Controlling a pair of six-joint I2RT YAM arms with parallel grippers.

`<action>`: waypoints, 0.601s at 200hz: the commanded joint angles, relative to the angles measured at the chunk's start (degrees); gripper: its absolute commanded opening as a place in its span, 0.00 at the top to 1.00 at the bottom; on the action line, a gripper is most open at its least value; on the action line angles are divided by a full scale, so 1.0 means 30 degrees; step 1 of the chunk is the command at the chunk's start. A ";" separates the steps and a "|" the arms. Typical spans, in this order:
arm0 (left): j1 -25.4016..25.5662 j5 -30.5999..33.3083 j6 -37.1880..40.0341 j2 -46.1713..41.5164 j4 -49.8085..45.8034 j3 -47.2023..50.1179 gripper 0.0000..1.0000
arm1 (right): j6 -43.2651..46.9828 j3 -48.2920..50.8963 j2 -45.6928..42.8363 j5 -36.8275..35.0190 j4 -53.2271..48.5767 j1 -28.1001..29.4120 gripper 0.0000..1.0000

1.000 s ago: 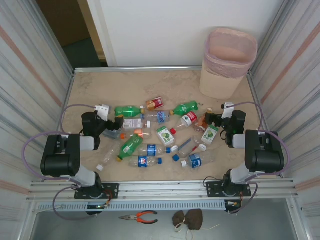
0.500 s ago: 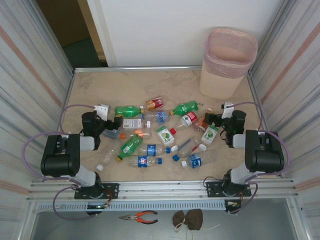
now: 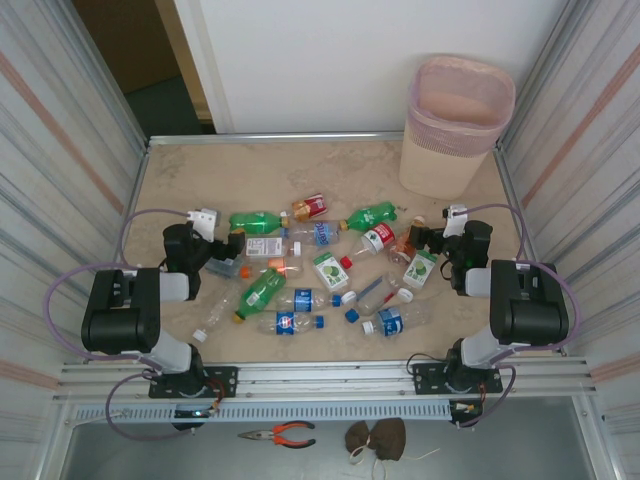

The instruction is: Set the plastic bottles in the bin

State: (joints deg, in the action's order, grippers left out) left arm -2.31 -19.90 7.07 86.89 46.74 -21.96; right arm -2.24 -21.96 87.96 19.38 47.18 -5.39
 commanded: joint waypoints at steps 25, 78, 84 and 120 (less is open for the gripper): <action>-0.0166 0.0087 -0.0158 -0.0132 0.0357 -0.0134 0.01 | 0.0428 0.0098 -0.0297 -0.0303 0.0290 0.0050 0.01; -0.0171 0.1153 -0.0656 -0.1291 -0.2200 -0.1017 0.01 | 0.0210 -0.0122 -0.1083 -0.1830 -0.0770 0.0386 0.01; -0.0166 0.1250 -0.0658 -0.1520 -0.2650 -0.1144 0.01 | 0.0196 -0.0205 -0.1331 -0.1912 -0.1136 0.0392 0.01; 0.0059 0.2488 -0.1035 -0.2725 -0.4216 -0.1468 0.01 | -0.0288 -0.0525 -0.2875 -0.2933 -0.3319 0.0445 0.01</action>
State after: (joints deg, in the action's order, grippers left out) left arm -2.28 -16.32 5.52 81.93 38.81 -24.56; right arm -2.33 -21.96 83.00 13.82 42.50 -4.47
